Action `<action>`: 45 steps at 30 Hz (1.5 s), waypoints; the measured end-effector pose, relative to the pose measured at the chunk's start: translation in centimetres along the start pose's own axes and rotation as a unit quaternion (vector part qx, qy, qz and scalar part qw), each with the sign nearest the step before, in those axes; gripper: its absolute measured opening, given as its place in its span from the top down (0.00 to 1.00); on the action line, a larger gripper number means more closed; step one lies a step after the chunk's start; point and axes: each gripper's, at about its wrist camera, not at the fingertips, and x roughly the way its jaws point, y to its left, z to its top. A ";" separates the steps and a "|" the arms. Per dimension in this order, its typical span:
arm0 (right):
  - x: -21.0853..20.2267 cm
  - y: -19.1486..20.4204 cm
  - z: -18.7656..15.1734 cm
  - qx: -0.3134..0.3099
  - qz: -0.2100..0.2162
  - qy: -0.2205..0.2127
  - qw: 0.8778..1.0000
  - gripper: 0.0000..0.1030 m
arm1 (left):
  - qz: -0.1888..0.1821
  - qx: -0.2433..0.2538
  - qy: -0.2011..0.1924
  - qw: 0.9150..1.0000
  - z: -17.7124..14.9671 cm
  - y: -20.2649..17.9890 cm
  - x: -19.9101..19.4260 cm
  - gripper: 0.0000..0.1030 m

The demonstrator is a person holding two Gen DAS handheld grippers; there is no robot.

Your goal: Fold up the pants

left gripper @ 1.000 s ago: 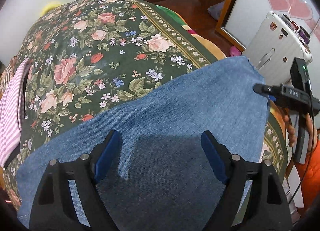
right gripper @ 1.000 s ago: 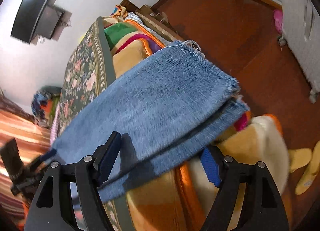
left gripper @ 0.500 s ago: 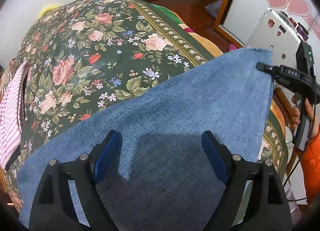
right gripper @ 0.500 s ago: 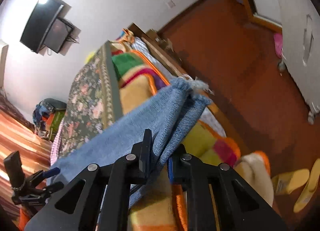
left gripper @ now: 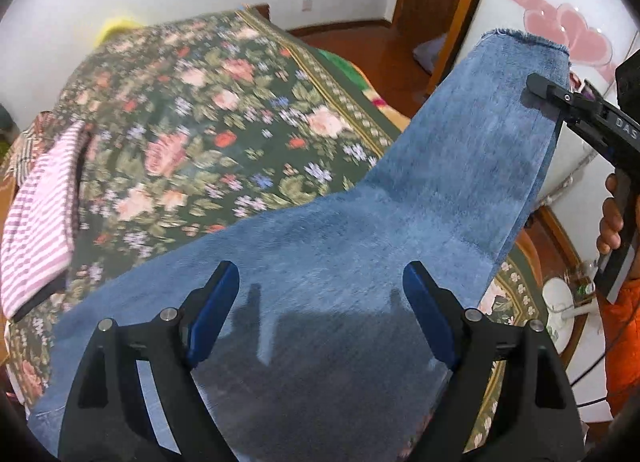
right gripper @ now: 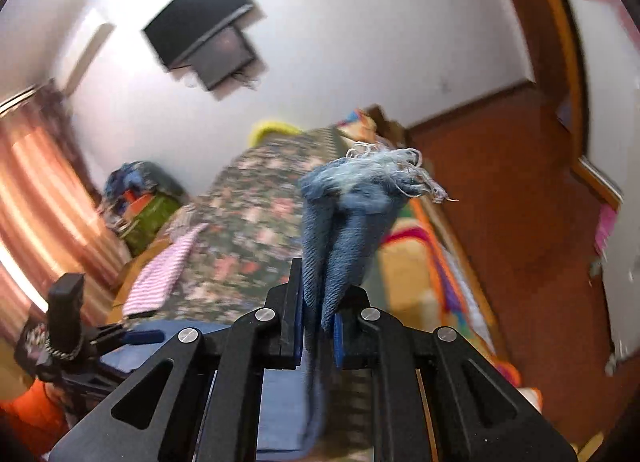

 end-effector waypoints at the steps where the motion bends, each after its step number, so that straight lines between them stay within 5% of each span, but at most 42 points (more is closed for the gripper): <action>1: 0.0 1.3 0.2 -0.012 0.011 -0.002 1.000 0.90 | 0.002 -0.005 -0.011 1.000 -0.1 0.5 -1.0 0.18; 15: 5.0 12.4 -3.2 -0.102 0.111 0.057 0.987 0.90 | 0.020 -0.070 -0.099 0.992 -2.7 7.1 -9.4 0.18; 29: 10.6 16.4 -13.0 -0.156 0.132 0.222 0.954 0.89 | 0.011 -0.103 -0.090 0.991 -4.5 9.9 -8.5 0.18; 38: 9.8 15.8 -12.4 -0.123 0.152 0.262 0.945 0.67 | 0.047 -0.082 -0.040 0.995 -4.7 9.5 -3.6 0.18; 45: 7.4 14.0 -10.6 -0.121 0.123 0.226 0.959 0.47 | 0.046 -0.128 -0.016 0.991 -5.7 12.5 -1.5 0.18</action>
